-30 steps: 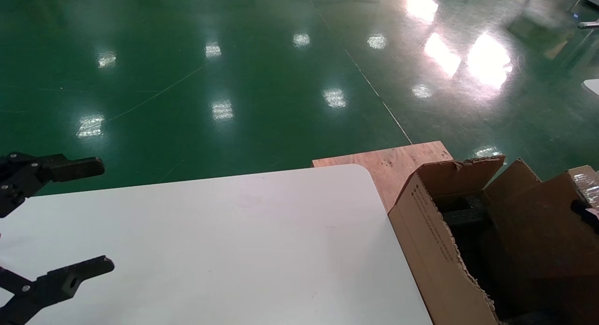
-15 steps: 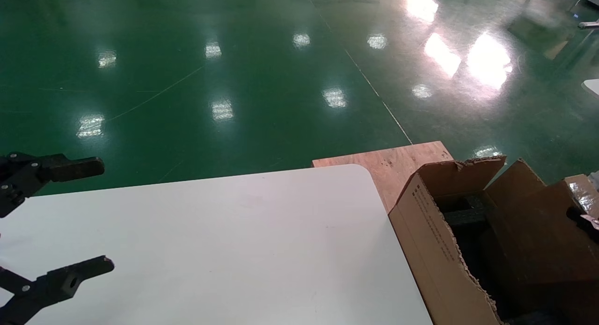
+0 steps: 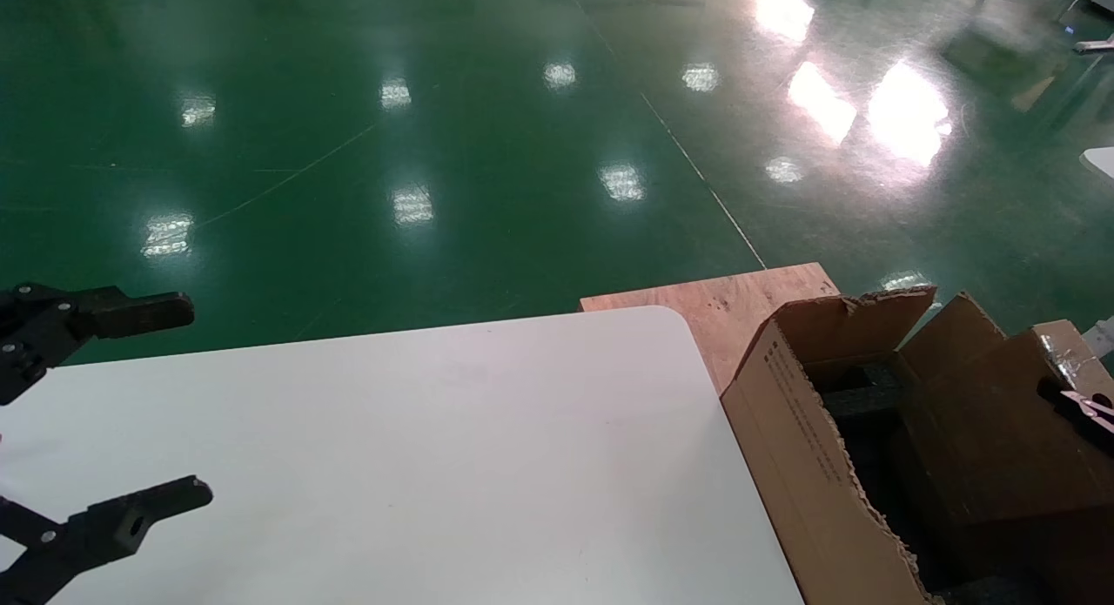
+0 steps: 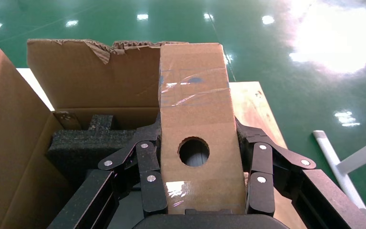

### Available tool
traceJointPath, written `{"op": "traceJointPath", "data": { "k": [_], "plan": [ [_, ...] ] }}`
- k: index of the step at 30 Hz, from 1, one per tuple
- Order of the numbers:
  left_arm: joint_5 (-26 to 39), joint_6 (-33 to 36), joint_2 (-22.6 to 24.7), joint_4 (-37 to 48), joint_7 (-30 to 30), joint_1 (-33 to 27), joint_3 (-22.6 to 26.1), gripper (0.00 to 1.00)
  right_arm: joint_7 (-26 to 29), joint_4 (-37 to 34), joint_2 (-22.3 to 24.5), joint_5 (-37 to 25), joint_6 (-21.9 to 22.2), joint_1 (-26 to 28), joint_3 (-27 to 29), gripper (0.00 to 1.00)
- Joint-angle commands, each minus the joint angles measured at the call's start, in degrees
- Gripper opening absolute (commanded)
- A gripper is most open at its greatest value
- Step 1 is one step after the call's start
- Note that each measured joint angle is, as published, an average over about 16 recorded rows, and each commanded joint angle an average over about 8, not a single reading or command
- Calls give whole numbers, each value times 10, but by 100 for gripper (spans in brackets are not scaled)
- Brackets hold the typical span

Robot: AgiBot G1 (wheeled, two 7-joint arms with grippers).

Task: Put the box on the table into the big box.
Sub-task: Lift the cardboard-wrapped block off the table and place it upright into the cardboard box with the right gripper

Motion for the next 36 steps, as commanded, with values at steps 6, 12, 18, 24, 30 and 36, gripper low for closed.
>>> {"op": "traceJointPath", "data": {
  "k": [6,12,18,24,30,36],
  "plan": [
    [0,0,0,0,0,0,0,100,8,2,-3,21,-16,6,-25,0],
    [0,0,0,0,0,0,0,100,15,10,-5,37,-31,-8,-27,0],
    [0,0,0,0,0,0,0,100,18,17,-13,44,-38,-32,-15,0],
    [0,0,0,0,0,0,0,100,21,34,-27,47,-37,-61,9,0],
    [0,0,0,0,0,0,0,100,19,60,-28,48,-33,-106,53,0],
    [0,0,0,0,0,0,0,100,19,100,-7,43,-21,-174,119,0]
  ]
}}
